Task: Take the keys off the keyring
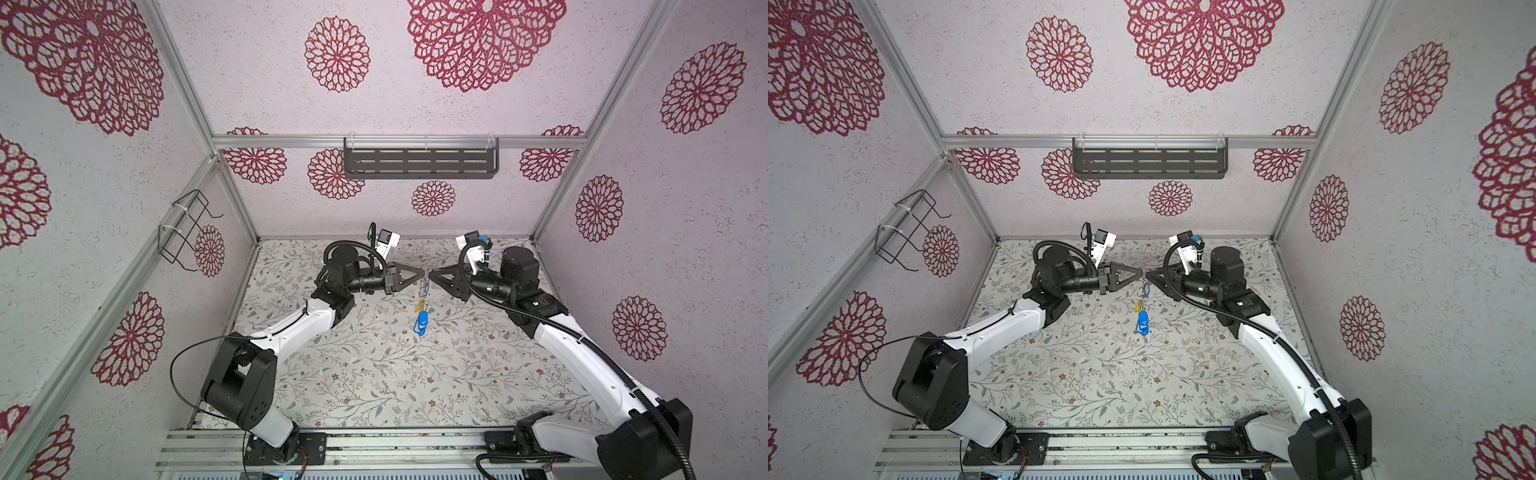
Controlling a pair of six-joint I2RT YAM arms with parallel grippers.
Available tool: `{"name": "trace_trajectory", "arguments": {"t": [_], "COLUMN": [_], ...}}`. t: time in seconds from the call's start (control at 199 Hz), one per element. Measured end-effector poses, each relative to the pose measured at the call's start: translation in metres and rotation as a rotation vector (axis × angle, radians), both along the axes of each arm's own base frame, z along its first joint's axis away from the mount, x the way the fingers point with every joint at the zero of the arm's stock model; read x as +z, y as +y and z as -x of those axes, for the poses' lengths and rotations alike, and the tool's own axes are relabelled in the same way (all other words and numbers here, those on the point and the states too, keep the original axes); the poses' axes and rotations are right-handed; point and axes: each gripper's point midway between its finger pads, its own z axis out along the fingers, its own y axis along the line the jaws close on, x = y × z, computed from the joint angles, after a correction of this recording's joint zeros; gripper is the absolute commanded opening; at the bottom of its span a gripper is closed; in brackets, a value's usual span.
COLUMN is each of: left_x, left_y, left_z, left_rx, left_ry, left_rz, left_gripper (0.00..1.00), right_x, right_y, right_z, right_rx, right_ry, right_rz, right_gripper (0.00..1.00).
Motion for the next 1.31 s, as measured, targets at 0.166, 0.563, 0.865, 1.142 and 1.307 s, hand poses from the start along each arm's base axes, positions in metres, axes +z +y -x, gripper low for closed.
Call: {"name": "trace_trajectory", "arguments": {"t": [0.166,0.563,0.865,1.142,1.307], "left_x": [0.001,0.004,0.006,0.011,0.012], "left_y": [0.0,-0.001,-0.001,0.002,0.003], "left_z": [0.0,-0.002,-0.003,-0.007,-0.008], "left_rx": [0.001,0.0,0.006,0.029,0.042], "left_ry": [-0.001,-0.007,-0.01,-0.026,-0.028], "left_rz": [0.0,0.005,0.012,0.039,0.075], "left_gripper": [0.0,0.0,0.0,0.0,0.0], "right_x": [-0.005,-0.001,0.001,0.008,0.01], "right_y": [0.003,0.007,0.009,0.011,0.011], "right_z": [-0.003,-0.006,-0.008,-0.007,-0.008], "right_rx": [0.01,0.024,0.032,0.039,0.037], "right_ry": [0.025,0.029,0.039,0.027,0.023], "right_rz": [-0.004,-0.037,-0.059,-0.083,-0.091], "right_gripper": [0.25,0.15,0.08,0.0,0.0]}}
